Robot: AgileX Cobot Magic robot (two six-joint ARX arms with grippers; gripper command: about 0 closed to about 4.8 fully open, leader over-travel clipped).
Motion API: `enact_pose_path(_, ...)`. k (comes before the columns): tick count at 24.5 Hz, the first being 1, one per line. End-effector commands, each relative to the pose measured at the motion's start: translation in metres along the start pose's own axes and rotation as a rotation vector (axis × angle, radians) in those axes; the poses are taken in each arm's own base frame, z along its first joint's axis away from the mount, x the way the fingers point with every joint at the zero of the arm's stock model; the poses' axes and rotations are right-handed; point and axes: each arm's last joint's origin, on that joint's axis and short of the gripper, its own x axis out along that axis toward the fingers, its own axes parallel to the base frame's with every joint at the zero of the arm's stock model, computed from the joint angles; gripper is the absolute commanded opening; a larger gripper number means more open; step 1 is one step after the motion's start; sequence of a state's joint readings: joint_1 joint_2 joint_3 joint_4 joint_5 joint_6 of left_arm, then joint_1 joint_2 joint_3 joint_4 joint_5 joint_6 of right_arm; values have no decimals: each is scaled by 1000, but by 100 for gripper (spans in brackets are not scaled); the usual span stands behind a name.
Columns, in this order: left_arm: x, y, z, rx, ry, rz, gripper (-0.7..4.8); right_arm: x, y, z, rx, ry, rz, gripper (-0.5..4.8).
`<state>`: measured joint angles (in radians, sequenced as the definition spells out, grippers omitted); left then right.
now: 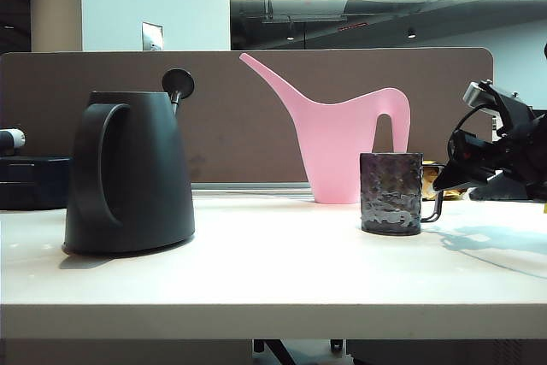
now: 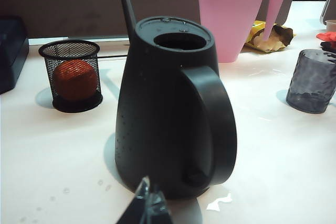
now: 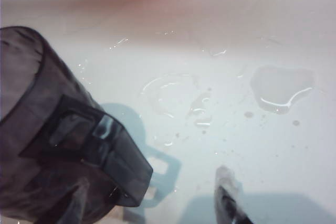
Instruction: Pour the water from the cup into the kettle.
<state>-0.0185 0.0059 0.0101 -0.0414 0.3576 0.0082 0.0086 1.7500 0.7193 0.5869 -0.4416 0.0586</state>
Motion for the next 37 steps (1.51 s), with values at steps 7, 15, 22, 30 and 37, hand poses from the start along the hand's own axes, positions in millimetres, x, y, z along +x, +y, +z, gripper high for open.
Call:
enact_pose_path(7, 0, 0, 2, 8, -15, -6, -5, 18, -3, 11, -17, -25, 16, 305)
enact_pose_path(15, 0, 0, 2, 8, -15, -6, -5, 41, 6, 8, -30, -2, 24, 239)
enact_pose_path(22, 0, 0, 2, 9, -15, -5, -5, 47, 11, 4, -39, 2, -5, 84)
enact_pose_path(30, 0, 0, 2, 9, -15, -3, -5, 47, 12, 12, -59, -52, 0, -5)
enact_pose_path(37, 0, 0, 2, 8, -14, -3, -5, 33, 19, 31, -71, -84, -6, -5)
